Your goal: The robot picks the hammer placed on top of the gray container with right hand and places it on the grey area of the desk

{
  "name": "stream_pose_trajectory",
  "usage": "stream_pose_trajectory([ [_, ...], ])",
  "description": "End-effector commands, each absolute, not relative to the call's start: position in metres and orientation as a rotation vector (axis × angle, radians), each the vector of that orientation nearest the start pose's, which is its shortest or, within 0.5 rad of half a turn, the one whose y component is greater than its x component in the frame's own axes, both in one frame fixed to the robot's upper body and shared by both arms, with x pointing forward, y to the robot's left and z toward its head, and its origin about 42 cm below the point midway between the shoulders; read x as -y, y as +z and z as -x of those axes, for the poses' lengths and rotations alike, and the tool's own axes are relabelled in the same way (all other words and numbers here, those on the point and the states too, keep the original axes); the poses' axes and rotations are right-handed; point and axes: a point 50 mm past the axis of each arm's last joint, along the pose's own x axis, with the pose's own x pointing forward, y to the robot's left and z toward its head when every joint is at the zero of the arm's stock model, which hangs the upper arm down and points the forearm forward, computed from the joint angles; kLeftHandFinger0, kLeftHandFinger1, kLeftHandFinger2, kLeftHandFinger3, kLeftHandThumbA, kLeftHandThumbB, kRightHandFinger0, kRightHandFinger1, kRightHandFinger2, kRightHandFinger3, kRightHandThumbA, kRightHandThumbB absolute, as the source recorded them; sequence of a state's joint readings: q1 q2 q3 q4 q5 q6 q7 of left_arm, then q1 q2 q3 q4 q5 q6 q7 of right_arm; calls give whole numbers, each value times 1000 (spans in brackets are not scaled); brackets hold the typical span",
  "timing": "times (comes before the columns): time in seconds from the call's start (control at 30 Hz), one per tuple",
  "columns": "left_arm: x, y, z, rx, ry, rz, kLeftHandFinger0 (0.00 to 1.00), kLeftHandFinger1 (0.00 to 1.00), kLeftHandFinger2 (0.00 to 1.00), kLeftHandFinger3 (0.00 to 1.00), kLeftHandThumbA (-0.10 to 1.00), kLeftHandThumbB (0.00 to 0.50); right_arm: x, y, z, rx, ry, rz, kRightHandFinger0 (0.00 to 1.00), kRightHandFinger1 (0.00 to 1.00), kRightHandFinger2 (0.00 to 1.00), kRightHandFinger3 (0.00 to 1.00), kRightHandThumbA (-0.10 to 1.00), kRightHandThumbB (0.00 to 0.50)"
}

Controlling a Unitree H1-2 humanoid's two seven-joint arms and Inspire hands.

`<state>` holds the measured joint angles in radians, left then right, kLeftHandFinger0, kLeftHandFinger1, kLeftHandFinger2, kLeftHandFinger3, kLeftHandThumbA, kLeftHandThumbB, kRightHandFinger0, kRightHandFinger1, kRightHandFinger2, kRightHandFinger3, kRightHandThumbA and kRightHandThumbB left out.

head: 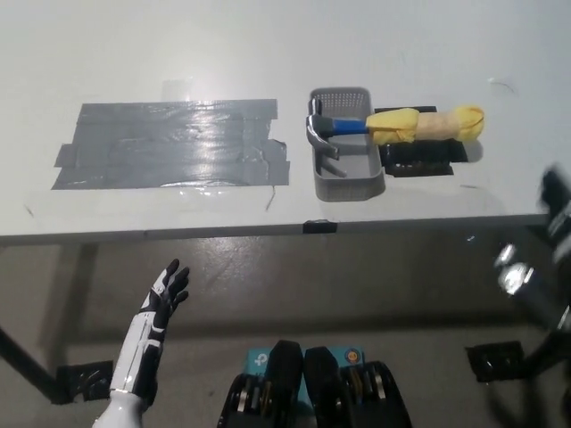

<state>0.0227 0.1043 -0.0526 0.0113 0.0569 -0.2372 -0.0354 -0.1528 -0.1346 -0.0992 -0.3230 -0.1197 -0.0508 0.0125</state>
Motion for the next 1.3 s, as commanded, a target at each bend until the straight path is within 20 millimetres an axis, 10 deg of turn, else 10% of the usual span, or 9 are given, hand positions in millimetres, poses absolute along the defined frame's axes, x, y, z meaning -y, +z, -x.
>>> stream_pose_trajectory([
  [0.0, -225, 112, -277, 243, -126, -167, 1000, 1000, 1000, 1000, 1000, 204, 266, 279, -330, 528, -84, 459, 1000, 1000, 1000, 1000, 153, 208],
  [0.23, -227, 109, -277, 236, -130, -179, 1000, 1000, 1000, 1000, 1000, 178, 275, 352, -410, 385, 125, 753, 1000, 1000, 1000, 1000, 683, 204],
  [0.4, -228, 110, -278, 237, -128, -171, 1000, 1000, 1000, 1000, 1000, 188, 265, 389, -458, 299, 252, 1051, 1000, 1000, 1000, 1000, 906, 303],
  [0.83, -232, 106, -274, 225, -116, -176, 1000, 1000, 1000, 1000, 1000, 209, 210, 423, -545, -34, 491, 1381, 1000, 1000, 1000, 1000, 1000, 493],
  [1.27, -233, 108, -274, 229, -123, -185, 1000, 1000, 1000, 1000, 1000, 235, 160, 416, -575, -209, 610, 1390, 1000, 1000, 1000, 1000, 1000, 396],
])
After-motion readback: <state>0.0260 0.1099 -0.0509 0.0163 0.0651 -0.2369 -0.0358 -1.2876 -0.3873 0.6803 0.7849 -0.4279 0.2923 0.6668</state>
